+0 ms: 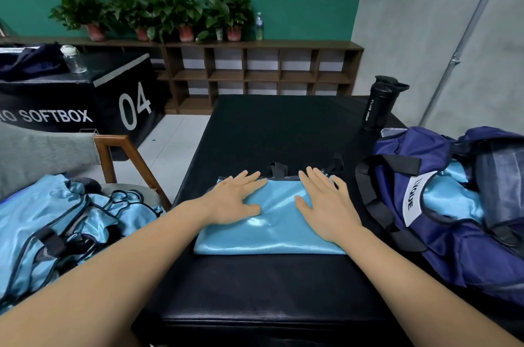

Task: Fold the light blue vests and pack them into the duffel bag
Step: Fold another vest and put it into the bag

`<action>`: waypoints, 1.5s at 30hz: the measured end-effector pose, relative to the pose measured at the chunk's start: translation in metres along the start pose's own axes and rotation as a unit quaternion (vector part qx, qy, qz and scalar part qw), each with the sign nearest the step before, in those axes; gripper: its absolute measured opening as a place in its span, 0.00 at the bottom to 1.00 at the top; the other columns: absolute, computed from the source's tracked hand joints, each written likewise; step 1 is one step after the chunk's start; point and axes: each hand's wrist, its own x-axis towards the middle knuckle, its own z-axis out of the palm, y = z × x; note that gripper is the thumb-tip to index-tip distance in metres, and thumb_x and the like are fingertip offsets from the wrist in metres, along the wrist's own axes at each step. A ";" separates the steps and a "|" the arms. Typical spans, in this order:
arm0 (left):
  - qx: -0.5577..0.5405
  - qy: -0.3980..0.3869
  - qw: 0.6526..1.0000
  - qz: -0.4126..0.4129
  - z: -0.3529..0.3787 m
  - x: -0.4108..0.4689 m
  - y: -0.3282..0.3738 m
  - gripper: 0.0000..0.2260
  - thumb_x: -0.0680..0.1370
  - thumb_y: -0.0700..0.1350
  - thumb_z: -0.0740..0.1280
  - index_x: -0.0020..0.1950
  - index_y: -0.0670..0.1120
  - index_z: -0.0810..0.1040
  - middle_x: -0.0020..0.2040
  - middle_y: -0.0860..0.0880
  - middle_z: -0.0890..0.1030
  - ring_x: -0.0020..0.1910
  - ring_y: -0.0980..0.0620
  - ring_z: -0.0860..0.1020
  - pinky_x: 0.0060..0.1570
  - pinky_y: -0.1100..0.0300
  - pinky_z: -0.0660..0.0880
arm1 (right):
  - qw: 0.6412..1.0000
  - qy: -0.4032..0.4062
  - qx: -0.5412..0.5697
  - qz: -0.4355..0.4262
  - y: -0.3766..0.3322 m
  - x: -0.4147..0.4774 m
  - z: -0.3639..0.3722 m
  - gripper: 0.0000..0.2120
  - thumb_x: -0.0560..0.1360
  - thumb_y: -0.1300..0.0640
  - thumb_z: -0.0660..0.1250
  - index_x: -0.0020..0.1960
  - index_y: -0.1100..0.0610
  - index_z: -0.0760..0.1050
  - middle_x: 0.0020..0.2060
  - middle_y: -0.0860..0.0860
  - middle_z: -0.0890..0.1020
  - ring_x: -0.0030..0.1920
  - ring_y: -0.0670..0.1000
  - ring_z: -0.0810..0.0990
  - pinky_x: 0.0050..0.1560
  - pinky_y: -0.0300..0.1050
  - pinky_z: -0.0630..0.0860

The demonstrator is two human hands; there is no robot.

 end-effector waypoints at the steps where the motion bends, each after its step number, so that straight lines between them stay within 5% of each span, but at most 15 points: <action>1: -0.006 0.003 1.000 0.003 0.000 0.000 -0.002 0.34 0.83 0.59 0.64 0.86 0.62 0.54 0.87 0.60 0.49 0.86 0.57 0.43 0.84 0.51 0.42 | 1.000 0.003 -0.004 0.003 0.000 0.000 0.000 0.33 0.86 0.37 0.47 0.87 0.49 0.51 0.86 0.48 0.54 0.85 0.45 0.47 0.84 0.54 0.44; 4: -0.050 0.033 0.998 0.006 -0.003 -0.002 -0.009 0.33 0.81 0.60 0.68 0.85 0.62 0.61 0.86 0.61 0.54 0.85 0.59 0.48 0.84 0.53 0.49 | 0.999 0.023 -0.030 0.006 -0.001 0.000 -0.003 0.33 0.85 0.37 0.48 0.86 0.49 0.54 0.85 0.50 0.58 0.85 0.49 0.53 0.82 0.56 0.49; 8: -0.070 0.139 0.988 0.005 -0.024 -0.006 -0.024 0.25 0.81 0.54 0.72 0.78 0.56 0.74 0.76 0.56 0.73 0.75 0.56 0.71 0.71 0.64 0.65 | 0.991 0.118 -0.055 -0.030 -0.018 -0.012 -0.019 0.28 0.83 0.45 0.54 0.80 0.54 0.69 0.79 0.51 0.72 0.77 0.55 0.70 0.73 0.58 0.65; 12: -0.074 0.174 0.979 -0.077 -0.041 -0.008 -0.046 0.19 0.81 0.52 0.73 0.70 0.53 0.78 0.63 0.54 0.80 0.61 0.53 0.79 0.64 0.57 0.76 | 0.987 0.105 0.066 -0.104 -0.073 -0.036 -0.033 0.23 0.83 0.43 0.57 0.72 0.53 0.75 0.64 0.49 0.78 0.64 0.56 0.75 0.66 0.56 0.71; 18: -0.050 0.095 0.975 -0.196 -0.039 -0.003 -0.053 0.19 0.78 0.59 0.73 0.60 0.48 0.77 0.54 0.50 0.80 0.54 0.47 0.78 0.50 0.55 0.72 | 0.980 -0.023 0.033 -0.196 -0.151 -0.064 -0.044 0.26 0.77 0.33 0.58 0.62 0.52 0.75 0.53 0.50 0.75 0.55 0.56 0.73 0.60 0.54 0.73; 23: -0.031 0.093 0.970 -0.224 -0.031 0.001 -0.043 0.18 0.78 0.55 0.73 0.57 0.43 0.74 0.51 0.47 0.80 0.48 0.47 0.77 0.41 0.54 0.71 | 0.983 -0.035 -0.015 -0.181 -0.177 -0.059 -0.034 0.22 0.79 0.38 0.60 0.59 0.55 0.75 0.52 0.54 0.76 0.52 0.58 0.75 0.51 0.56 0.76; 27: -0.035 0.089 0.968 -0.233 -0.029 0.001 -0.039 0.17 0.79 0.52 0.71 0.38 0.44 0.70 0.35 0.47 0.73 0.34 0.48 0.71 0.33 0.56 0.66 | 0.983 -0.037 -0.079 -0.160 -0.195 -0.057 -0.024 0.17 0.72 0.42 0.72 0.51 0.54 0.78 0.43 0.53 0.78 0.41 0.56 0.77 0.37 0.51 0.70; 30: -0.039 0.086 0.969 -0.228 -0.033 -0.002 -0.033 0.11 0.78 0.48 0.71 0.43 0.43 0.73 0.39 0.46 0.75 0.37 0.48 0.71 0.33 0.56 0.66 | 0.985 -0.038 -0.084 -0.146 -0.206 -0.053 -0.026 0.21 0.63 0.46 0.80 0.48 0.55 0.78 0.41 0.54 0.78 0.38 0.56 0.77 0.35 0.49 0.63; 33: -0.076 0.106 0.965 -0.228 -0.038 -0.004 -0.032 0.09 0.76 0.46 0.72 0.46 0.44 0.73 0.43 0.46 0.76 0.39 0.47 0.71 0.36 0.55 0.67 | 0.985 -0.085 -0.092 -0.121 -0.211 -0.051 -0.034 0.24 0.74 0.54 0.75 0.65 0.58 0.70 0.58 0.57 0.75 0.55 0.58 0.76 0.44 0.51 0.65; 36: -0.145 0.104 0.955 -0.239 -0.042 -0.005 -0.031 0.11 0.75 0.45 0.72 0.47 0.45 0.71 0.43 0.46 0.74 0.39 0.47 0.69 0.38 0.54 0.66 | 0.983 -0.115 -0.110 -0.089 -0.214 -0.048 -0.042 0.27 0.75 0.60 0.74 0.69 0.60 0.66 0.62 0.58 0.73 0.61 0.59 0.75 0.50 0.51 0.67; 42: -0.219 0.070 0.939 -0.255 -0.052 -0.013 -0.042 0.15 0.75 0.48 0.73 0.54 0.48 0.70 0.49 0.46 0.76 0.40 0.47 0.71 0.37 0.55 0.70 | 0.990 -0.081 -0.061 -0.098 -0.219 -0.049 -0.042 0.19 0.76 0.61 0.73 0.63 0.58 0.70 0.55 0.55 0.80 0.52 0.57 0.81 0.42 0.50 0.66; 45: -0.230 0.058 0.937 -0.258 -0.055 -0.016 -0.049 0.16 0.74 0.50 0.73 0.56 0.48 0.71 0.52 0.44 0.77 0.42 0.46 0.73 0.39 0.54 0.73 | 0.992 -0.060 -0.061 -0.094 -0.220 -0.050 -0.036 0.17 0.75 0.50 0.76 0.56 0.56 0.74 0.45 0.53 0.81 0.42 0.54 0.82 0.35 0.48 0.62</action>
